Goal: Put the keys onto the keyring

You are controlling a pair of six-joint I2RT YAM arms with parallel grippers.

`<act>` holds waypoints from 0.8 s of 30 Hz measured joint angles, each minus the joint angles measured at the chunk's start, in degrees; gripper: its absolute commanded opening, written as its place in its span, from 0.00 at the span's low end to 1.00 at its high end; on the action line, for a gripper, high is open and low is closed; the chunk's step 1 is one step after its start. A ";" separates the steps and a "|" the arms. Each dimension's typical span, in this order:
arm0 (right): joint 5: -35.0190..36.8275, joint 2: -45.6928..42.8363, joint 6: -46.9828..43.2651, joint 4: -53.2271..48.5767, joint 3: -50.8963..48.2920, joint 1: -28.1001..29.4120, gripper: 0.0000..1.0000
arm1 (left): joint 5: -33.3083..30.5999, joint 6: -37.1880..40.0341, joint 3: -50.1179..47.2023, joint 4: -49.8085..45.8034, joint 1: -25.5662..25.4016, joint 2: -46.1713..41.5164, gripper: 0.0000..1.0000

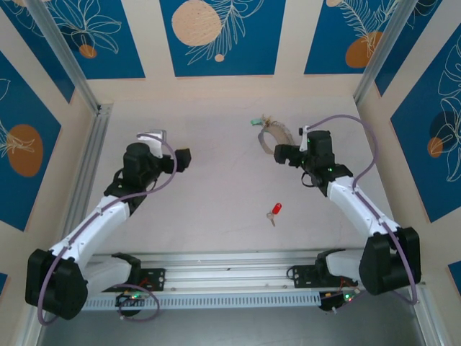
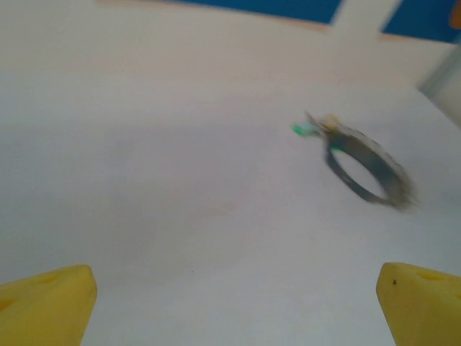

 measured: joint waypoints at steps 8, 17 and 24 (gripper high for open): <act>-4.94 22.51 -4.72 -12.52 22.32 3.13 0.84 | 12.96 -6.16 -1.36 -2.38 -3.17 4.44 1.00; -8.68 43.60 -7.80 -18.47 45.48 3.58 0.72 | 15.67 -6.47 -1.38 -3.72 -3.39 5.22 1.00; -10.19 57.53 -7.80 -25.07 60.83 2.19 0.71 | 15.87 -7.43 -1.55 -3.32 -3.39 6.32 1.00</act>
